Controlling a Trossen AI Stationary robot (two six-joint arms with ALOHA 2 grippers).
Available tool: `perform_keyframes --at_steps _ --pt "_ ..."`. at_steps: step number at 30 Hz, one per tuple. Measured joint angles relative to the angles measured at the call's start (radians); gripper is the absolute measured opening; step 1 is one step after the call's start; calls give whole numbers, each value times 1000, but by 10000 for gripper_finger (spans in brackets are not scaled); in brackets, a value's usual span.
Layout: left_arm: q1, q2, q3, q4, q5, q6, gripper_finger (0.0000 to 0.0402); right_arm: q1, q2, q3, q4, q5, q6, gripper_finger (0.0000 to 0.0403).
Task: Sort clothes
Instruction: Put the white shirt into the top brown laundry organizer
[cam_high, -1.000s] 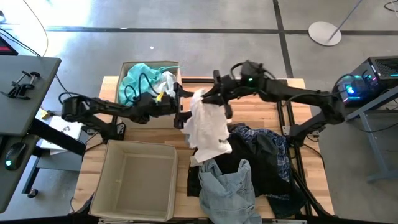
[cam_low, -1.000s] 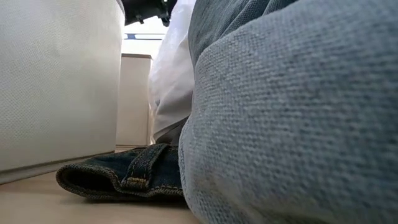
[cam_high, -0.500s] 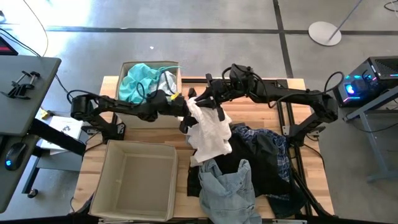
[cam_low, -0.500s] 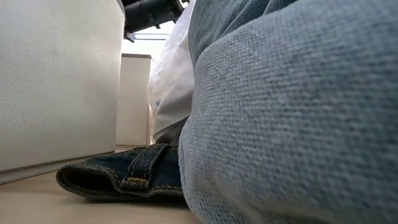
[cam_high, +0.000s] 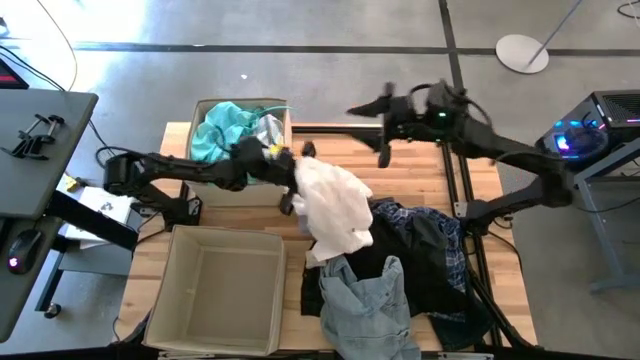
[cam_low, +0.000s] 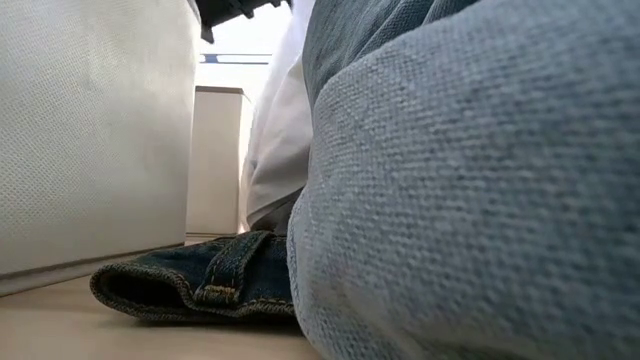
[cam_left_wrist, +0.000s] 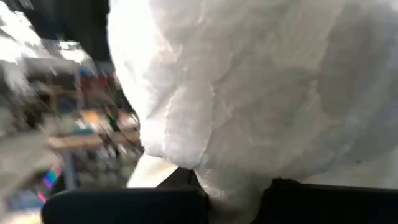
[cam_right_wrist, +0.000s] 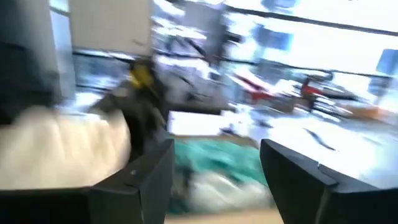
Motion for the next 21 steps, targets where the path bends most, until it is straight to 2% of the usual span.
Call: perform_keyframes --at_steps 3,7,11,16,21 --pt "27 -108 0 -2 -43 33 7 18 -78 -1 -133 147 -21 224" --pt "78 -273 46 -30 -165 128 7 56 -161 -39 -236 236 -2 222" --pt "122 -387 183 -152 -328 373 7 90 -219 -153 -236 302 10 222" --pt "179 -391 446 -427 -582 699 7 104 -276 -318 -175 399 58 222" --pt "249 -336 665 -727 -720 809 7 105 -328 -454 -69 401 110 222"
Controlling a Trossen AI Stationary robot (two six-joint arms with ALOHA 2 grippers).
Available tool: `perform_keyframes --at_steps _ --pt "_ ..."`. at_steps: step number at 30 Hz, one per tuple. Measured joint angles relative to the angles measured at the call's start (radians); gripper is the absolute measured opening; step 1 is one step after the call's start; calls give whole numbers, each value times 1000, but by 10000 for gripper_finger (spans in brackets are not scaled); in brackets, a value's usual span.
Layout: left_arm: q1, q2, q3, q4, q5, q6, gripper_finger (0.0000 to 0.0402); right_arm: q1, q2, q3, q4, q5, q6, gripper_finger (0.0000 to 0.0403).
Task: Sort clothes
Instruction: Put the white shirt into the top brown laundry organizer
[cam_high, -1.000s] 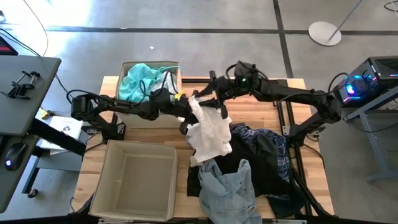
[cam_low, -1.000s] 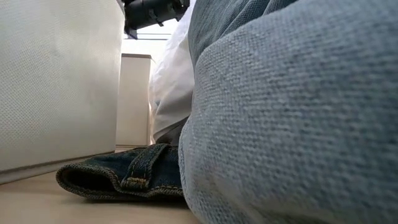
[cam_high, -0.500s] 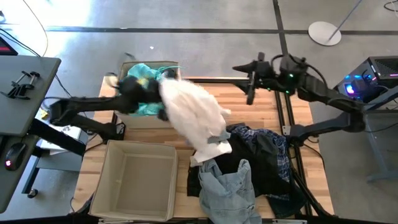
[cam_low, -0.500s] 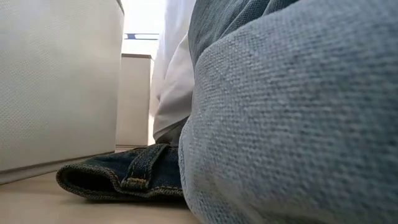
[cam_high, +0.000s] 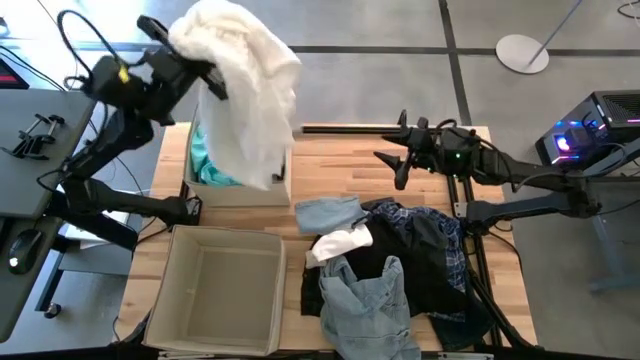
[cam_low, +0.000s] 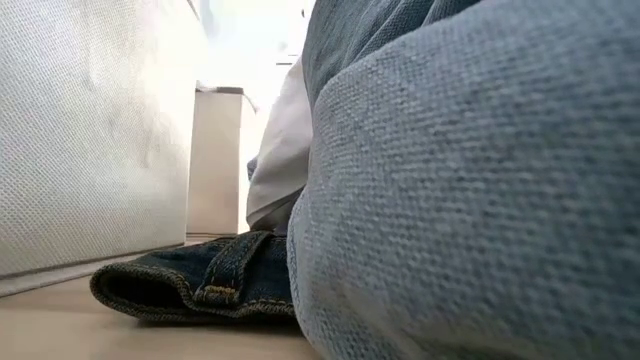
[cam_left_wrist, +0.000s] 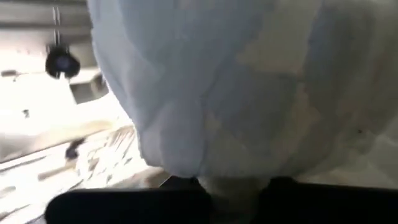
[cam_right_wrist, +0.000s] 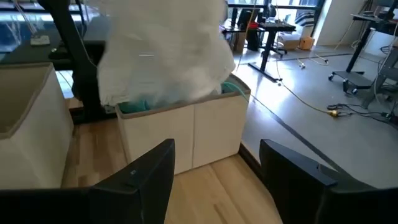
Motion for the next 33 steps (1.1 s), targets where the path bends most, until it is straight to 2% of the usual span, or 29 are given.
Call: perform_keyframes --at_steps 5,7,9,12,15,17,21,23,25,28,33 --pt "55 28 51 -253 -195 38 7 0 -44 -69 44 0 21 222" --pt "71 27 44 -380 -233 -8 8 0 -60 -74 45 -1 28 222" --pt "80 25 44 -544 -240 -121 8 0 -71 -75 45 -7 28 222" --pt "82 30 45 -814 -223 -402 9 0 -85 -75 46 -26 28 222" --pt "71 35 44 -1081 -122 -625 9 0 -91 -75 46 -27 32 222" --pt "56 44 45 -1238 -42 -715 9 0 -90 -75 44 -27 32 222" --pt "50 93 45 -1526 -21 -864 10 0 -88 -75 44 -27 32 222" --pt "63 124 38 -1640 -13 -885 10 0 -88 -75 44 -27 32 222" --pt "84 145 2 -1655 -11 -863 10 0 -88 -75 44 -31 32 222" --pt "127 173 -72 -1538 -2 -843 21 0 -88 -75 44 -40 27 222" --pt "195 222 -119 -1568 127 -782 79 0 -88 -75 43 -87 27 222"
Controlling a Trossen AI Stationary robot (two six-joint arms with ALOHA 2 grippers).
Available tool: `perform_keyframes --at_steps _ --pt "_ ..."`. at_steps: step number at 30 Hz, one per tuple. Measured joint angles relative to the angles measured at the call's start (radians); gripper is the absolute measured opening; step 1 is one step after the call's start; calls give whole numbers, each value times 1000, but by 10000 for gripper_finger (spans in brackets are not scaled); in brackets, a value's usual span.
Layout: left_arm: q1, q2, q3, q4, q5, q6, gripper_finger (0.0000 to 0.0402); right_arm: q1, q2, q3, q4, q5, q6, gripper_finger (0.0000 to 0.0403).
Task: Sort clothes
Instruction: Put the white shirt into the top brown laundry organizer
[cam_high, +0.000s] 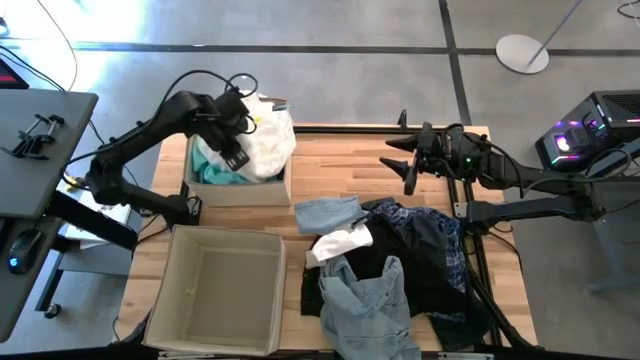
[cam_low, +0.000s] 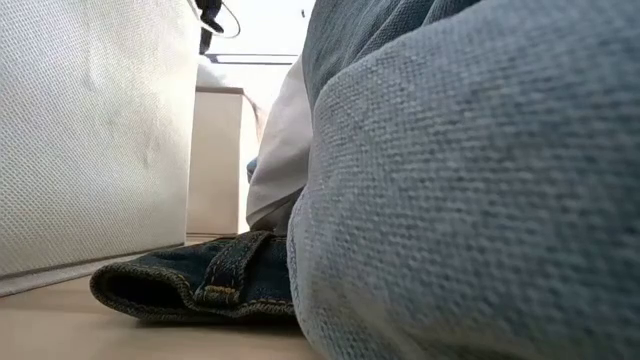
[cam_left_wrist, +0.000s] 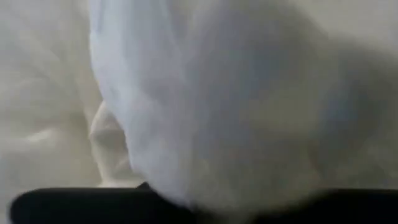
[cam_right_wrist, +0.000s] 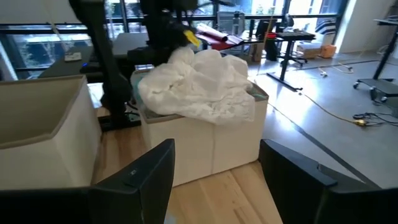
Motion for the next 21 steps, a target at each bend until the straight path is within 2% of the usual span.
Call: perform_keyframes --at_steps 5,10,14,16,18,21 --pt "41 -4 61 -106 73 -5 156 0 0 0 0 -31 -3 222" --pt "47 -68 197 -98 144 -80 207 0 0 0 0 -31 -20 222" --pt "40 -112 316 -96 139 -125 216 0 0 0 0 -31 -23 222" --pt "35 -135 348 -71 96 -129 217 0 0 0 0 -31 -23 222" --pt "35 -162 343 20 52 -108 217 0 0 0 0 -31 -23 222" --pt "36 -184 289 145 88 -79 213 0 0 0 0 -31 -23 222"
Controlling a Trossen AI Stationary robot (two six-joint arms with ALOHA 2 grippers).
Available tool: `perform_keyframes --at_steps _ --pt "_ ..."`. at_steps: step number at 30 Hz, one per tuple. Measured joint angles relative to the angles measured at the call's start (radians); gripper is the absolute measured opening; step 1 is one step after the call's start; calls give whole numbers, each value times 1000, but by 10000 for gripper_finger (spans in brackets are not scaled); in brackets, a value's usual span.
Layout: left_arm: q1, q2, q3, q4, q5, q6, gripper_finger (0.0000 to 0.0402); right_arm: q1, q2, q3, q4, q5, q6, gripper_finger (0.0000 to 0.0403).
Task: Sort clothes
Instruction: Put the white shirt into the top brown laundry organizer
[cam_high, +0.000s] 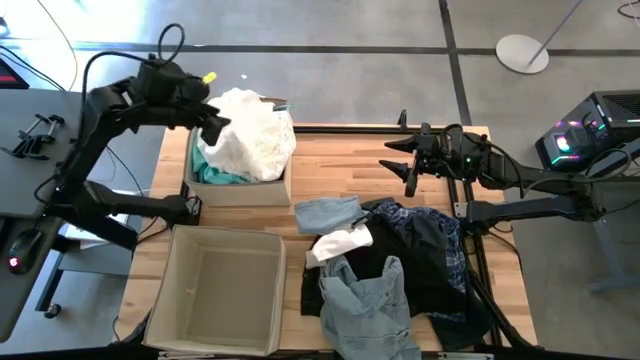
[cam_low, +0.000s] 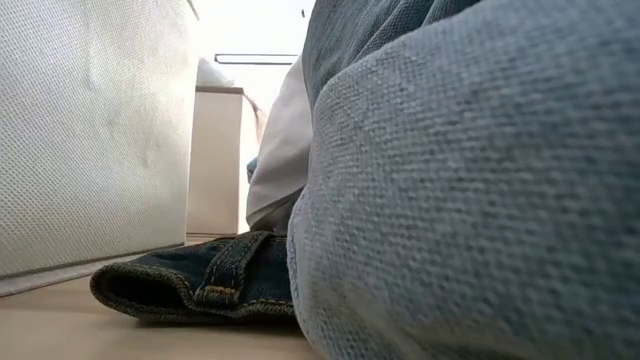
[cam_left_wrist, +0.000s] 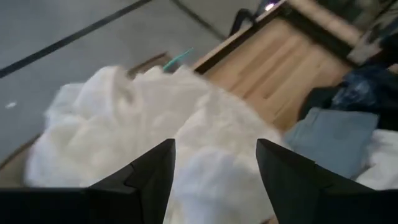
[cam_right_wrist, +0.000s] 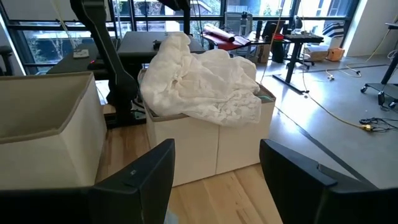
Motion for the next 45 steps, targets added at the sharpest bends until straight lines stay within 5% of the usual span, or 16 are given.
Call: perform_keyframes --at_steps 16,21,32,39,45 --pt "102 104 -667 216 -7 35 141 0 33 0 -44 0 27 222" --pt "110 94 -631 187 -4 53 132 0 65 0 -31 0 26 222" --pt "70 21 -280 29 24 33 131 0 78 0 -8 0 22 222" --pt "69 20 -314 269 -137 90 131 0 78 0 -7 1 19 222" --pt "105 85 -479 304 -123 81 131 0 78 0 -33 1 26 222"
